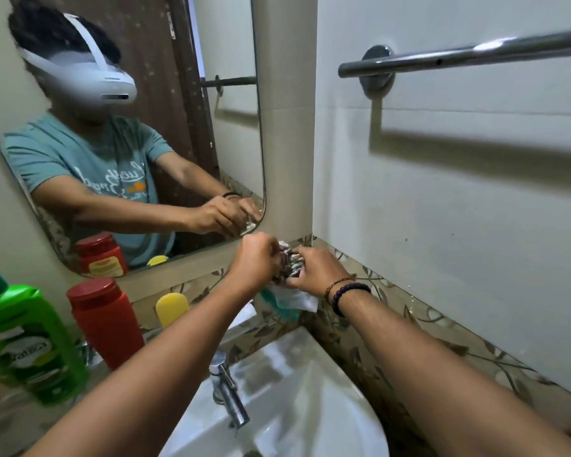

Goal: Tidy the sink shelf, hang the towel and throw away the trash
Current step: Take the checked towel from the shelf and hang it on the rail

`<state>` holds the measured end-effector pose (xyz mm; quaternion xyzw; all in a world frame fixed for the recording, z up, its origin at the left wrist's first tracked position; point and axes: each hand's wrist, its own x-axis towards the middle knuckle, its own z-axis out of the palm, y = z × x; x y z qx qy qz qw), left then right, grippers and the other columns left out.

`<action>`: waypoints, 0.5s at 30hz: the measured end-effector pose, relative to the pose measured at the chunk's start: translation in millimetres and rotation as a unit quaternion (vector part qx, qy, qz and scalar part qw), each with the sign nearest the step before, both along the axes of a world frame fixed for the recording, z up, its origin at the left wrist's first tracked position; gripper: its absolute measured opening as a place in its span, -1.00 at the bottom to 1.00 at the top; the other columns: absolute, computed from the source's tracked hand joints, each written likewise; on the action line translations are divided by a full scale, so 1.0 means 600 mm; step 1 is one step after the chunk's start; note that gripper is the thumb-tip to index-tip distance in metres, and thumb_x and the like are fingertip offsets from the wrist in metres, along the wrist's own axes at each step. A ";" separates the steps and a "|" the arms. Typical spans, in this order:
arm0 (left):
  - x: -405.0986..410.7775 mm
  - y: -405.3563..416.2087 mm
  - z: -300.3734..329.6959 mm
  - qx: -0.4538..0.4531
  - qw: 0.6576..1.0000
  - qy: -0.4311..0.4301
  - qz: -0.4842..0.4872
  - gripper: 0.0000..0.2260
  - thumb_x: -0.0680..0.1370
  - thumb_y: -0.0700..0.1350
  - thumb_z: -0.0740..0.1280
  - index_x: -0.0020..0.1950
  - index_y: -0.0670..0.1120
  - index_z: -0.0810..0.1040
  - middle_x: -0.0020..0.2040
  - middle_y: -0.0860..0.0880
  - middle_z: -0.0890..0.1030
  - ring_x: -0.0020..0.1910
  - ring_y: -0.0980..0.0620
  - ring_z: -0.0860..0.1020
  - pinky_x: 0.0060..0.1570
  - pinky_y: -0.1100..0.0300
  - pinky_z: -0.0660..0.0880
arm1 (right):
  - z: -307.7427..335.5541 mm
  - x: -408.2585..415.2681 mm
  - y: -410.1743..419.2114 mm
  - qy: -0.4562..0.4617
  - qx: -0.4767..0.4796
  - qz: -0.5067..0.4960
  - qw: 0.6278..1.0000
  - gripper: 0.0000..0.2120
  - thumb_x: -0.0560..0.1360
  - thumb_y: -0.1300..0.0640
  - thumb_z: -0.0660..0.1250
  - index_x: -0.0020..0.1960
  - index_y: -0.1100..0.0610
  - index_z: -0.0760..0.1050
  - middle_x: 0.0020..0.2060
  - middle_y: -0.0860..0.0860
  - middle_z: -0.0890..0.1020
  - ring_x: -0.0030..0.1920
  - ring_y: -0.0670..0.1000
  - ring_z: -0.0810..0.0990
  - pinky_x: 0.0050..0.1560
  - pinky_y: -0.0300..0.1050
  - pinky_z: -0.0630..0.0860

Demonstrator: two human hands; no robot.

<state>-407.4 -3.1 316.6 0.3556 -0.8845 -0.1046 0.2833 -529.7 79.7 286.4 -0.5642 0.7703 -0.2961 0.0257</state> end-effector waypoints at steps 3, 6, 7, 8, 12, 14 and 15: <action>-0.021 0.017 0.053 0.016 0.991 0.122 -0.048 -0.92 0.43 -0.23 0.46 -0.11 -0.17 0.72 -0.22 -0.11 0.71 -0.25 0.02 0.58 -0.14 0.21 0.54 | 0.022 -0.004 0.006 -0.041 -0.038 -0.047 0.997 -0.60 0.20 -0.25 0.52 -0.09 -0.07 0.53 -0.21 -0.05 0.68 -0.22 -0.02 0.63 -0.21 -0.07 0.63; -0.044 0.033 0.103 0.075 0.971 0.215 -0.076 -0.94 0.42 -0.18 0.51 -0.13 -0.11 0.74 -0.32 0.02 0.65 -0.32 0.12 0.59 -0.26 0.45 0.48 | 0.049 -0.023 0.015 -0.051 -0.089 -0.090 0.991 -0.69 0.35 -0.09 0.46 0.00 0.03 0.52 -0.14 0.09 0.70 -0.13 0.15 0.66 -0.14 0.04 0.63; -0.050 0.037 0.117 0.087 0.964 0.235 -0.088 -0.93 0.41 -0.17 0.52 -0.13 -0.10 0.74 -0.32 0.03 0.66 -0.32 0.14 0.60 -0.23 0.41 0.51 | 0.060 -0.031 0.021 -0.050 -0.108 -0.102 0.988 -0.76 0.37 -0.02 0.42 -0.03 0.05 0.51 -0.14 0.12 0.70 -0.13 0.18 0.65 -0.16 0.05 0.62; -0.054 0.040 0.131 0.089 0.959 0.249 -0.100 -0.93 0.40 -0.17 0.52 -0.13 -0.09 0.74 -0.31 0.03 0.67 -0.32 0.14 0.61 -0.20 0.35 0.54 | 0.073 -0.039 0.029 -0.046 -0.125 -0.111 0.985 -0.84 0.38 0.07 0.40 -0.08 0.07 0.49 -0.17 0.14 0.69 -0.14 0.21 0.64 -0.19 0.03 0.59; -0.059 0.048 0.165 0.079 0.940 0.307 -0.127 -0.96 0.41 -0.16 0.52 -0.16 -0.05 0.72 -0.32 0.02 0.68 -0.34 0.11 0.62 -0.21 0.20 0.60 | 0.127 -0.053 0.064 -0.026 -0.187 -0.133 0.973 -0.90 0.33 0.17 0.41 -0.24 0.09 0.49 -0.32 0.11 0.65 -0.26 0.15 0.58 -0.30 -0.08 0.44; -0.061 0.049 0.172 0.075 0.930 0.335 -0.130 -0.94 0.42 -0.10 0.53 -0.16 0.00 0.69 -0.30 0.04 0.69 -0.33 0.13 0.63 -0.20 0.15 0.64 | 0.150 -0.057 0.083 -0.025 -0.218 -0.141 0.965 -0.90 0.34 0.16 0.43 -0.27 0.09 0.51 -0.39 0.05 0.60 -0.31 0.10 0.54 -0.30 -0.12 0.40; -0.062 0.051 0.174 0.075 0.926 0.345 -0.135 -0.90 0.42 -0.04 0.54 -0.12 0.03 0.67 -0.26 0.06 0.69 -0.29 0.15 0.64 -0.19 0.15 0.64 | 0.160 -0.058 0.093 -0.026 -0.235 -0.149 0.960 -0.87 0.36 0.16 0.42 -0.30 0.08 0.48 -0.42 0.02 0.56 -0.34 0.08 0.51 -0.31 -0.14 0.36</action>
